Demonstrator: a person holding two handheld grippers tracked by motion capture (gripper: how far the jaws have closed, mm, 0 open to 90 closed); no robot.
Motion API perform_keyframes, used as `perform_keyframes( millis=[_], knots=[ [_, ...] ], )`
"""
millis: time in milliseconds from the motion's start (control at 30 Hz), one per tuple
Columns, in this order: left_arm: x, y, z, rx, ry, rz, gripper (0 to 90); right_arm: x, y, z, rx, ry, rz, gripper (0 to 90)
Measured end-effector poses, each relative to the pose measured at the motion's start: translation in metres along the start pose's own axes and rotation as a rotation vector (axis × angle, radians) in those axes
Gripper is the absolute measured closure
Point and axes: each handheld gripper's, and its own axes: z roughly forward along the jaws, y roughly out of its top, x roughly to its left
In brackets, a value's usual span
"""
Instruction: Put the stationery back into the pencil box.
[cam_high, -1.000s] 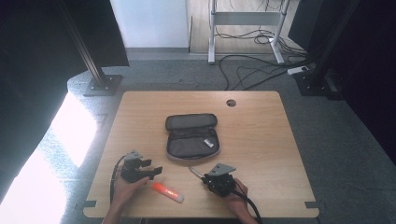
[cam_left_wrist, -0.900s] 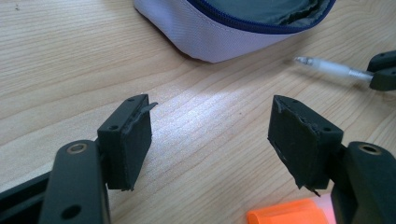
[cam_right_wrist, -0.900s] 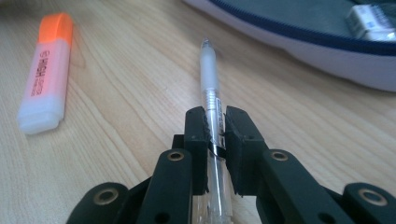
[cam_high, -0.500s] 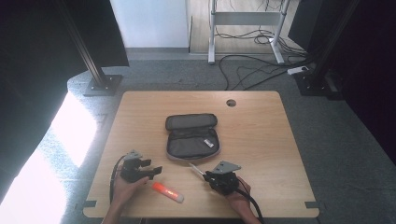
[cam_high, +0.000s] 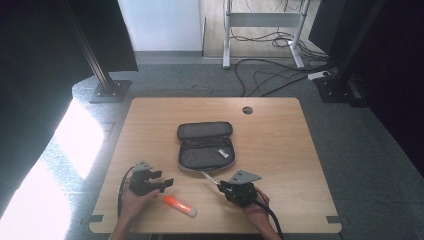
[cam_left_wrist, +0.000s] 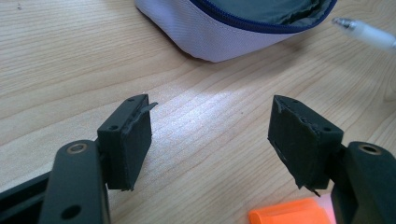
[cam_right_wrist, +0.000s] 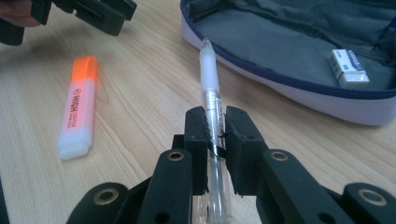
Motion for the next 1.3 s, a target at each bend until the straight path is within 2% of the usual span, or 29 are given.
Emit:
perform_keyframes(
  millis=[300, 767, 1300],
  knots=[
    [0.0, 0.0, 0.0, 0.002, 0.002, 0.002, 30.6, -0.004, 0.01, -0.002, -0.026, -0.002, -0.001, 78.5],
    [0.0, -0.003, 0.0, 0.008, 0.012, -0.002, 30.6, -0.004, 0.023, -0.001, -0.05, 0.004, -0.02, 78.4],
    [0.003, -0.005, 0.0, 0.01, 0.009, -0.017, 30.6, -0.016, 0.039, 0.006, -0.064, -0.01, -0.021, 78.4]
  ],
)
